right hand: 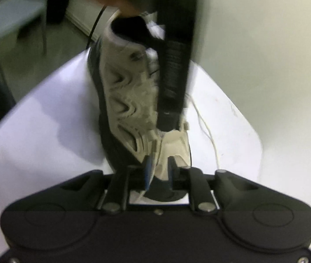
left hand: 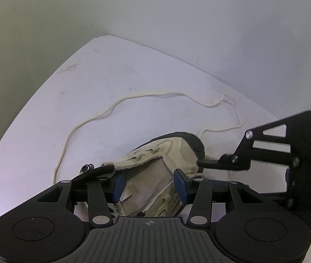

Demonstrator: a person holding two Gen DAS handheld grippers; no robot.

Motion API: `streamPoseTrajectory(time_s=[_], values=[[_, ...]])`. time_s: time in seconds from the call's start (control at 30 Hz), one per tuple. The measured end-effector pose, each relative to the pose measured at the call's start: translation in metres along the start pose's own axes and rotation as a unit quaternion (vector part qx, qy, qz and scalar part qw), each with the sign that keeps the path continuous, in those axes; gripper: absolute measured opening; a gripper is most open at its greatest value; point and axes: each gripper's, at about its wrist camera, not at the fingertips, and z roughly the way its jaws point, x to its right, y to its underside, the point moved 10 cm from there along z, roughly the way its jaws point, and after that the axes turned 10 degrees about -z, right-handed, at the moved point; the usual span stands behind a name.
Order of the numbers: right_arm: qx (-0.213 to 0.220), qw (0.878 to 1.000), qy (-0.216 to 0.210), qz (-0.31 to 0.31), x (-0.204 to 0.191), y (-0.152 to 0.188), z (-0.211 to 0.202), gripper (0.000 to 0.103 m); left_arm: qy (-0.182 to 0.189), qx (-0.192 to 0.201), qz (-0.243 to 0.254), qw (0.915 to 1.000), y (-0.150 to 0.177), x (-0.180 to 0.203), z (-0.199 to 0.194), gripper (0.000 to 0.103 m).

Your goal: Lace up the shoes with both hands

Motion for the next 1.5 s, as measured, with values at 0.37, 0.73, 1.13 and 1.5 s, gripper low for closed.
streamPoseTrajectory(time_s=[0.37,0.73,1.13,1.5], values=[[0.124,0.99,-0.039,0.057,-0.012,0.015,0.086,0.01,-0.001,0.017,-0.03,0.9994,0.004,0.001,0.0,0.043],[0.12,0.992,-0.022,-0.013,-0.043,-0.005,0.123,0.001,-0.019,0.021,-0.042,0.9987,0.008,0.0,0.008,0.043],[0.084,0.995,-0.005,-0.063,-0.093,-0.046,0.187,0.001,-0.026,0.024,-0.041,0.9985,0.007,-0.008,-0.001,0.043],[0.074,0.993,-0.006,-0.096,-0.097,-0.075,0.185,0.001,-0.007,0.019,-0.035,0.9992,0.007,-0.008,-0.002,0.043]])
